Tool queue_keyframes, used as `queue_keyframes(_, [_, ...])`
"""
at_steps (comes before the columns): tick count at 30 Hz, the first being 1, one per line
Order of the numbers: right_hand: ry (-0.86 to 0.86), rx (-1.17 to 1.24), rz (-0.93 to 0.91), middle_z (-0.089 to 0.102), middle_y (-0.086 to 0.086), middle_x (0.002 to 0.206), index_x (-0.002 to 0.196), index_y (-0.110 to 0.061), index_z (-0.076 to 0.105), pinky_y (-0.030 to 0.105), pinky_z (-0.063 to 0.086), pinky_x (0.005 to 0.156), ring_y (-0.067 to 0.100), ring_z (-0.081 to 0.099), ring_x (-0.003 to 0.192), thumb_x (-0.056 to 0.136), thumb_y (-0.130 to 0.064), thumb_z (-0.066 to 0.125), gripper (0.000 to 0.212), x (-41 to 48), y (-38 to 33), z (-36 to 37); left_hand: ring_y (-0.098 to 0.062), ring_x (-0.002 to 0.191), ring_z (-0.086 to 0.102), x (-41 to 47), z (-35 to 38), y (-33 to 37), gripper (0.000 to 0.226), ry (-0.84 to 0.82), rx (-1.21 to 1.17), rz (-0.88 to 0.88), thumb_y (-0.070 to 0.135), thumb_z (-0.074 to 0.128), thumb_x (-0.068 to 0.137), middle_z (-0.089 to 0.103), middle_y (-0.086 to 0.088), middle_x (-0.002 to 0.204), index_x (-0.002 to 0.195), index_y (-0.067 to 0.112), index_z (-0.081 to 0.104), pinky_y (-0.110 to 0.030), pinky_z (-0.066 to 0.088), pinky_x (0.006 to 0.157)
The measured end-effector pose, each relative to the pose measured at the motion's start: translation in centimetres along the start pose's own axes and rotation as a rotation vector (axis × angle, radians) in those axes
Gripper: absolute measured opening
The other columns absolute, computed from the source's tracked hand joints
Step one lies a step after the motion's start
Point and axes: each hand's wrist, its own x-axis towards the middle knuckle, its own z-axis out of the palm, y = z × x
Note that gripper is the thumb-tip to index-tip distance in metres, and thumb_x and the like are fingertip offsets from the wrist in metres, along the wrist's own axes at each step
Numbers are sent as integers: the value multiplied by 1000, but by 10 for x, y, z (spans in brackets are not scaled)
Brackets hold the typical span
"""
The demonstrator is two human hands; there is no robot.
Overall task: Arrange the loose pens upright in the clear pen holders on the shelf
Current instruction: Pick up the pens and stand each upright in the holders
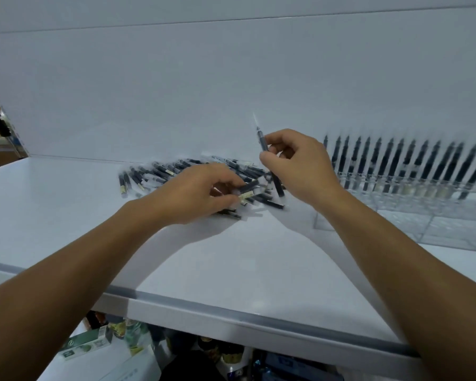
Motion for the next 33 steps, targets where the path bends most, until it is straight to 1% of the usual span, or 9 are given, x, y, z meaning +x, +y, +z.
queue_keyframes(4, [13, 23, -18, 61, -17, 78, 100, -29, 66, 11, 43, 64, -1, 51, 65, 87, -20, 66, 16, 6, 0, -26, -8, 85, 68, 17, -3, 18, 13, 36, -278, -101, 17, 72, 85, 72, 5, 89, 96, 22, 71, -29, 54, 84])
queue_keyframes(8, [38, 38, -17, 61, -17, 78, 100, -29, 66, 6, 42, 60, -2, 50, 63, 88, -19, 67, 16, 6, 12, -55, -13, 86, 69, 33, -1, 28, 14, 97, -559, -172, 17, 70, 86, 75, -3, 92, 100, 19, 71, -27, 53, 83])
queue_keyframes(12, [73, 17, -14, 61, -16, 78, 98, -28, 66, 5, 40, 59, -5, 50, 61, 88, -17, 68, 15, 1, 28, -85, -16, 91, 71, 50, 10, 40, 14, 176, -744, -204, 14, 65, 89, 75, -1, 97, 102, 15, 69, -23, 54, 71])
queue_keyframes(17, [96, -42, -7, 62, -13, 80, 101, -26, 66, 5, 42, 59, -4, 51, 61, 89, -16, 68, 15, -6, 54, -126, -15, 93, 71, 78, 32, 57, 18, 260, -905, -229, 11, 65, 88, 75, 1, 97, 106, 9, 67, -29, 58, 78])
queue_keyframes(20, [110, -85, -15, 62, -14, 80, 100, -26, 66, 5, 41, 59, -4, 51, 60, 89, -16, 69, 15, -6, 69, -152, -15, 92, 71, 95, 44, 69, 19, 298, -967, -210, 11, 65, 87, 75, 0, 97, 106, 9, 67, -26, 56, 76])
queue_keyframes(23, [125, -154, -32, 62, -16, 79, 100, -27, 67, 5, 40, 60, -3, 53, 63, 88, -17, 69, 15, -3, 82, -180, -15, 91, 71, 115, 55, 88, 22, 301, -1047, -174, 8, 64, 88, 74, -1, 98, 110, 7, 66, -22, 55, 74])
queue_keyframes(25, [161, -163, -35, 63, -15, 81, 101, -25, 67, 7, 41, 61, -2, 53, 65, 88, -17, 69, 15, -2, 89, -198, -16, 92, 71, 129, 64, 104, 20, 286, -1093, -146, 8, 63, 89, 75, 0, 97, 109, 9, 66, -25, 56, 77])
queue_keyframes(27, [223, -136, -30, 63, -12, 82, 103, -23, 67, 10, 43, 61, -1, 53, 66, 89, -15, 69, 16, -3, 99, -213, -17, 94, 71, 143, 74, 122, 20, 262, -1132, -118, 8, 63, 89, 75, 1, 98, 109, 10, 66, -28, 57, 80])
queue_keyframes(33, [455, -152, 24, 63, -11, 83, 102, -20, 67, 16, 48, 66, -1, 55, 71, 91, -17, 68, 12, -8, 130, -252, -14, 93, 71, 178, 108, 169, 21, 177, -1309, -86, 8, 60, 91, 74, 1, 96, 112, 8, 64, -23, 55, 73])
